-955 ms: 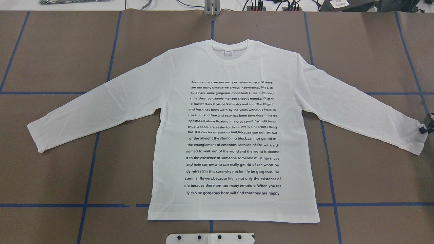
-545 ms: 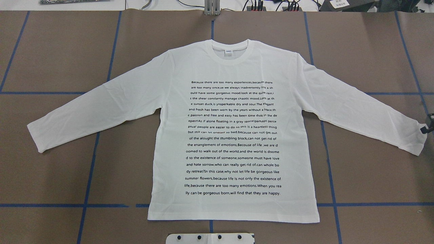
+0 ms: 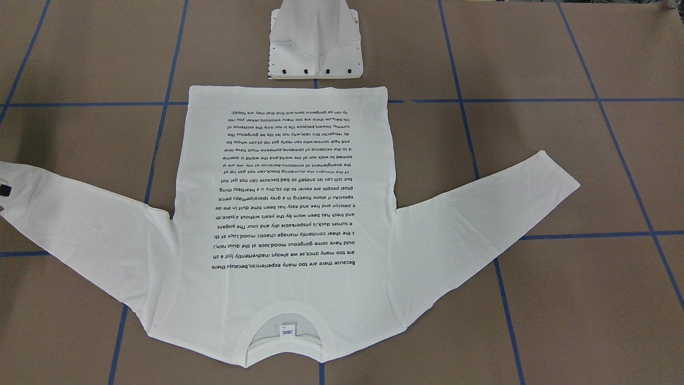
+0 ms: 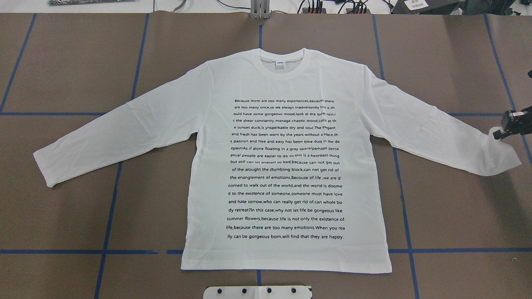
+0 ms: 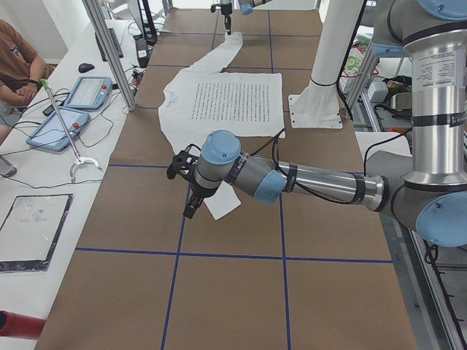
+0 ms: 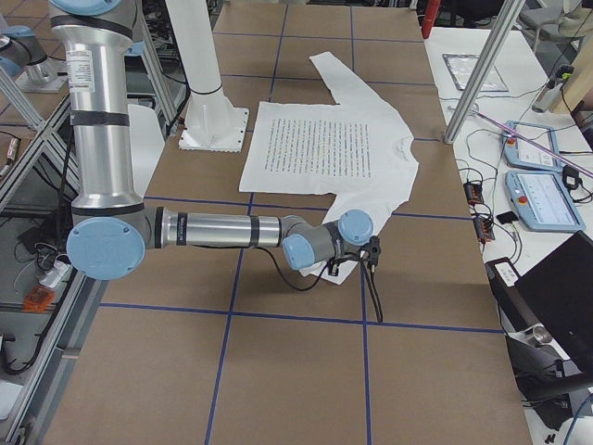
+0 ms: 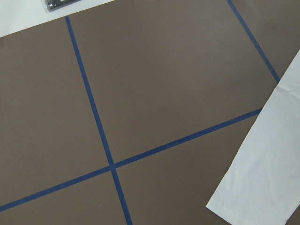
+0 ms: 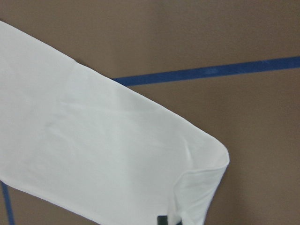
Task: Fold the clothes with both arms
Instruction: 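Swing the right arm over the shirt toward its collar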
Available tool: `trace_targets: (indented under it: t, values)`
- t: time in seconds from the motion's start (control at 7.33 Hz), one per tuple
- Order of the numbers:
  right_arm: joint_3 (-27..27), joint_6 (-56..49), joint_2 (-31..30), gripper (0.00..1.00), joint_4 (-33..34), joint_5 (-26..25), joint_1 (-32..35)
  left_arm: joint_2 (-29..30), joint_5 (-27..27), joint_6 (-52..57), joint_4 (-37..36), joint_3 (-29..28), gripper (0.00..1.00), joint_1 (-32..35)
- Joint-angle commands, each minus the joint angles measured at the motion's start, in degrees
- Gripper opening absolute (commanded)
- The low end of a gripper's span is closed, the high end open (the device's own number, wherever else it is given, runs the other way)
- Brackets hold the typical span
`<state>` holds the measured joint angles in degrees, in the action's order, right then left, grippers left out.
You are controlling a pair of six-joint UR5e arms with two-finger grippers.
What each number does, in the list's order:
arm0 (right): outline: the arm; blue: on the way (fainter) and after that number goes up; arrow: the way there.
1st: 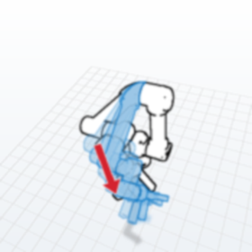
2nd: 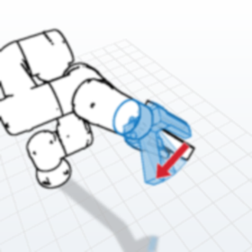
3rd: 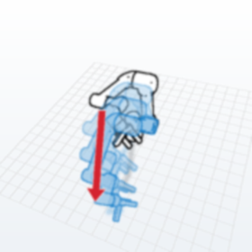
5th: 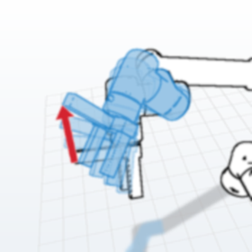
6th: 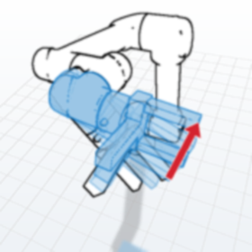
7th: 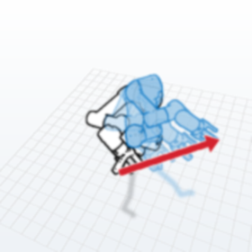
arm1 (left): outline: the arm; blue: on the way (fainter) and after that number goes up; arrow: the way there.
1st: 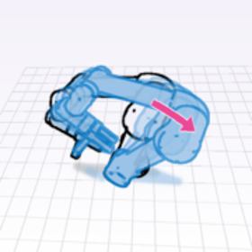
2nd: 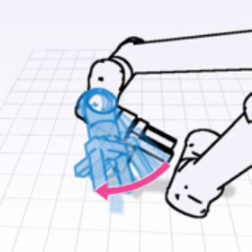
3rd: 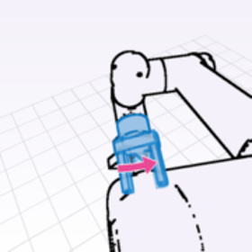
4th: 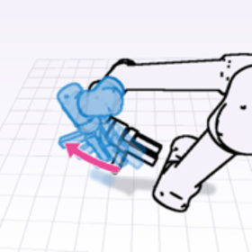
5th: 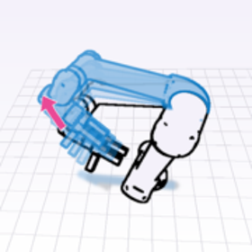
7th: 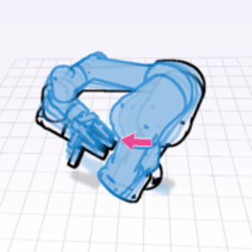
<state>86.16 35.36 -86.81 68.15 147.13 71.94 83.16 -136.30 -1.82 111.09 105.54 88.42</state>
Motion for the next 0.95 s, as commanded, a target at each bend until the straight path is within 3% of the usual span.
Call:
trace_targets:
  t: [0.0, 0.27, 0.41, 0.55, 0.82]
  values:
    - [2.5, 19.1, 8.8, 0.0, -0.3, 1.6, -4.1, 0.1, 0.0, 0.1, -0.1, -0.1, 1.0, 0.0]
    - [1.4, 37.1, 20.7, 0.0, 0.0, -2.1, -11.3, 0.1, 0.0, 0.1, -0.1, -0.2, 1.0, 0.0]
    - [-1.1, 45.7, 28.8, 0.0, 0.0, -10.4, -16.3, 0.1, 0.0, 0.1, -0.1, -0.2, 1.0, 0.0]
    - [-5.7, 52.1, 36.6, 0.0, -0.5, -16.2, -19.7, 0.1, 0.0, 0.2, -0.1, -0.3, 1.0, 0.0]
    - [-17.0, 54.6, 51.5, 0.0, -0.7, -24.5, -25.6, 0.0, 0.0, 0.2, -0.1, -0.6, 1.0, 0.0]
